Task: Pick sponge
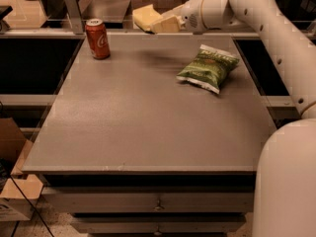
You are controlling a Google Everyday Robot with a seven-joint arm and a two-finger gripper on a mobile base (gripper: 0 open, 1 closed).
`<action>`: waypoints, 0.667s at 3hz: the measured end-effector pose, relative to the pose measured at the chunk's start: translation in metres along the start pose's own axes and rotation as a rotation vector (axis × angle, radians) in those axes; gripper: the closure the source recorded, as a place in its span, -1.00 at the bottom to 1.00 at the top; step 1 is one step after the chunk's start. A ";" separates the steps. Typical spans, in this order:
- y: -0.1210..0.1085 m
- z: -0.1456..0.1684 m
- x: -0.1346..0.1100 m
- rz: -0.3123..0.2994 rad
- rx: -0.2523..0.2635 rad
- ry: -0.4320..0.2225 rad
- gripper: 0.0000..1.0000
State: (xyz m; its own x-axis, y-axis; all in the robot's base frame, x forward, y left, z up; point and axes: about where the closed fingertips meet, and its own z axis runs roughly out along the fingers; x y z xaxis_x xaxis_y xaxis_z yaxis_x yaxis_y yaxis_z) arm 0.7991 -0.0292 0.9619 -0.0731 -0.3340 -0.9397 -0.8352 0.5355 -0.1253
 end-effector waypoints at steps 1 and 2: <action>0.033 -0.035 -0.048 -0.171 -0.092 0.018 1.00; 0.049 -0.037 -0.040 -0.184 -0.159 0.051 1.00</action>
Offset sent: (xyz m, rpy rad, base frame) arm -0.0385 0.0056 0.0478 -0.0906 -0.0847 0.1244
